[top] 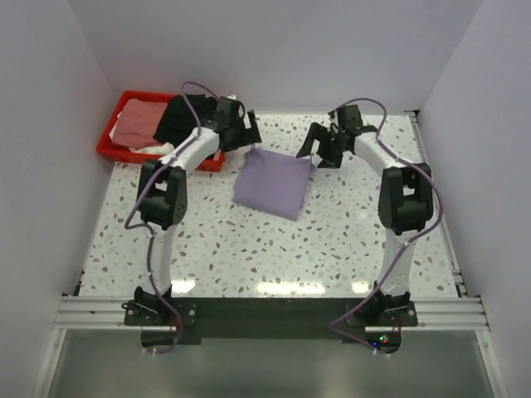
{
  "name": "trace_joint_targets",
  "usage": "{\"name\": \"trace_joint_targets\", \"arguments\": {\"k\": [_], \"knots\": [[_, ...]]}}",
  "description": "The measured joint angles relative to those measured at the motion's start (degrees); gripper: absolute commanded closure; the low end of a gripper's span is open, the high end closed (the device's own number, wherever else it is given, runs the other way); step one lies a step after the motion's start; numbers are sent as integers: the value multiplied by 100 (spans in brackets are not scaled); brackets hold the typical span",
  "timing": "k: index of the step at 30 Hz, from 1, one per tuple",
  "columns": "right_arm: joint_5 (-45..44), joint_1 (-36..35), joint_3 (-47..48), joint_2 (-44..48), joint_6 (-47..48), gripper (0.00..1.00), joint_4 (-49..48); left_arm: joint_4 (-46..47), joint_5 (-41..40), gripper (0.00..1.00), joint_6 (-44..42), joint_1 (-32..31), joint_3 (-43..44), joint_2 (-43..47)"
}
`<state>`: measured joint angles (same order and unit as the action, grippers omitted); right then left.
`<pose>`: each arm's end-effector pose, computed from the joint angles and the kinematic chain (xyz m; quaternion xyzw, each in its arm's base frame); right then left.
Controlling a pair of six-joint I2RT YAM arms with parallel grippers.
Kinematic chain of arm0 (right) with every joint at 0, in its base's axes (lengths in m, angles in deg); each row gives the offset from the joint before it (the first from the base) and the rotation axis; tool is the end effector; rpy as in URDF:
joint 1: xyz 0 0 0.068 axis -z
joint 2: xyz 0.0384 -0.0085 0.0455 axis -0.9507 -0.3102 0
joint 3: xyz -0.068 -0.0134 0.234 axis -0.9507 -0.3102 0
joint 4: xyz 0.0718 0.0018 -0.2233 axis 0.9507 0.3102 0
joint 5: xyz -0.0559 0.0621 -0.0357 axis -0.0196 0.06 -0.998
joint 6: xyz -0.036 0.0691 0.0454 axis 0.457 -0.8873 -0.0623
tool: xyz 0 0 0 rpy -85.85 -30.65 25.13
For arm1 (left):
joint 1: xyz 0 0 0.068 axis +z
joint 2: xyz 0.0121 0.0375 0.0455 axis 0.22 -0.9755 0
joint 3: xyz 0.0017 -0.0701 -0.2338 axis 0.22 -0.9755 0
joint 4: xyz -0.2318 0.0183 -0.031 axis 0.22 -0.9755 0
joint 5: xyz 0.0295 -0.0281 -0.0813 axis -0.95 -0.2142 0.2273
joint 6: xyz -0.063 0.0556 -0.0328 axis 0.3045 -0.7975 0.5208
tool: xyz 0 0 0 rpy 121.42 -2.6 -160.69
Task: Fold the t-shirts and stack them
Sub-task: Fold the tshirt, then neatly place the folded tshirt to the corner
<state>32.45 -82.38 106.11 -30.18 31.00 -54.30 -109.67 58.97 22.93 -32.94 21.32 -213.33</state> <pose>0.4272 0.1112 0.1669 0.0862 0.9280 0.2840 0.2253 0.4623 -0.1723 0.1764 -0.1169 0.9158 -0.1883 0.3349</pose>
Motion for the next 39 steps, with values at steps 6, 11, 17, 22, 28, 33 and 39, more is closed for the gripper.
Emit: {"name": "trace_joint_targets", "arguments": {"k": [6,11,17,22,28,33,39], "knots": [[-177,9,-44,205,11,1,-66,42,136,0,-83,31,-299,264],[-293,-13,-1008,1095,59,1,-151,136,219,0,-105,22,-1447,1270],[-483,-116,-2116,2190,59,1,-208,494,197,0,-50,-17,-3167,3132],[-739,-284,-2651,2608,37,1,-343,682,66,0,136,-46,-4450,4391],[-1366,-828,-2796,2614,37,9,-461,411,-369,0,450,-46,-5904,5628],[-1799,-1209,-2647,2048,-4,33,-664,151,-684,0,715,-46,-6568,6579],[-2356,-1482,-2304,1071,-72,62,-680,-55,-758,0,914,-46,-7042,7239]]}}
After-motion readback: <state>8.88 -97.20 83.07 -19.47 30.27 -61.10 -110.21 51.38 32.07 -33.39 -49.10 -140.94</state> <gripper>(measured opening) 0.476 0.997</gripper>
